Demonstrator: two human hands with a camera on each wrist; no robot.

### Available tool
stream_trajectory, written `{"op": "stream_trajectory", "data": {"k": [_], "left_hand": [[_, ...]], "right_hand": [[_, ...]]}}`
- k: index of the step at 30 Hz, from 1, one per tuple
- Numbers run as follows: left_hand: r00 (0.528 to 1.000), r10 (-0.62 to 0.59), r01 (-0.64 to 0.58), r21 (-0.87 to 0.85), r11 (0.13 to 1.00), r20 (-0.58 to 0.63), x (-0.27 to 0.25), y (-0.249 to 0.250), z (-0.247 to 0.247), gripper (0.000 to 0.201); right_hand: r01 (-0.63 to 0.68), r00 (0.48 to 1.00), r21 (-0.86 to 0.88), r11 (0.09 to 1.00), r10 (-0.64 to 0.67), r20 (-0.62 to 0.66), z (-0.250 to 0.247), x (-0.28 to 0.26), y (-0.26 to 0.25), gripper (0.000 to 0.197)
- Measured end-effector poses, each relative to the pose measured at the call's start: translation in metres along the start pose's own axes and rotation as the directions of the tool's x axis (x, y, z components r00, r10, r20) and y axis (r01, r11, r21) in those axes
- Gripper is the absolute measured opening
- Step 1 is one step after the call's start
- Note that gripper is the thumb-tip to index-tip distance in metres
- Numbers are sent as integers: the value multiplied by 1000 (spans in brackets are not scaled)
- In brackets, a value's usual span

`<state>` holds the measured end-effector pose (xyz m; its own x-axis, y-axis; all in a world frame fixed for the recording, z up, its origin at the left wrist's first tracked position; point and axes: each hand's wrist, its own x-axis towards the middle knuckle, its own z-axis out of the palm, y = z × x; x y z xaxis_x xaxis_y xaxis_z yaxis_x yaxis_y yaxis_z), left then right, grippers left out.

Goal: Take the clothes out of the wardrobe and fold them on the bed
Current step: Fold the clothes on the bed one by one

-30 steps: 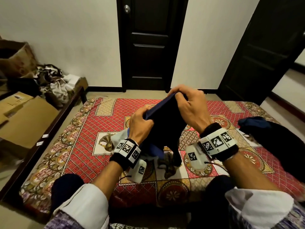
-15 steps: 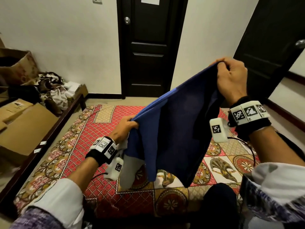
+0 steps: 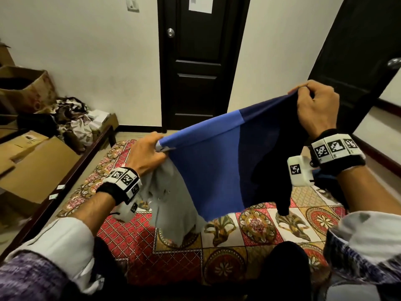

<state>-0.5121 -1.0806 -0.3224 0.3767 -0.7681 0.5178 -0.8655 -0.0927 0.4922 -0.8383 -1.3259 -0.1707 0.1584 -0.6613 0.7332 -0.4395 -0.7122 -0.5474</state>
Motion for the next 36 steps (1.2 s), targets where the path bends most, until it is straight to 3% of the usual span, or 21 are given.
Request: {"op": "stream_trajectory", "data": {"k": [3, 6, 10, 13, 14, 19, 22, 24, 28, 33, 36], "left_hand": [[974, -109, 132, 104, 986, -199, 6, -2, -9, 25], [932, -204, 280, 237, 930, -301, 23, -2, -30, 22], [928, -286, 363, 403, 840, -239, 47, 0, -57, 18], [870, -449, 492, 307, 814, -203, 52, -22, -78, 32], [865, -454, 499, 282, 819, -212, 51, -31, -82, 36], [947, -238, 285, 230, 930, -214, 39, -49, -94, 37], [971, -233, 217, 220, 951, 48, 38, -69, -102, 25], [952, -188, 108, 312, 944, 241, 34, -80, -104, 28], [917, -99, -55, 367, 929, 386, 37, -100, -95, 31], [915, -28, -234, 586, 776, 401, 77, -136, -93, 46], [938, -94, -202, 746, 634, 334, 127, -150, -102, 53]], "right_hand": [[15, 999, 7, 1000, -15, 29, -4, -3, 1, 40], [36, 999, -14, 999, -35, 40, -11, 0, -1, 42], [80, 997, -22, 997, -80, 19, -10, 11, -11, 43], [42, 999, -33, 999, -41, 8, -6, 16, -12, 41], [27, 999, -44, 999, -26, 27, -5, 16, -9, 40], [17, 987, -60, 998, -8, 162, 6, 14, 19, 37], [52, 973, -119, 991, -24, 230, 9, 17, 37, 35], [71, 959, -167, 983, -21, 283, 14, 19, 47, 26], [85, 934, -273, 958, 19, 357, 28, 19, 64, 16], [140, 867, -396, 908, 80, 492, 64, 29, 81, 13], [193, 847, -494, 848, 110, 520, 95, 51, 74, 15]]}}
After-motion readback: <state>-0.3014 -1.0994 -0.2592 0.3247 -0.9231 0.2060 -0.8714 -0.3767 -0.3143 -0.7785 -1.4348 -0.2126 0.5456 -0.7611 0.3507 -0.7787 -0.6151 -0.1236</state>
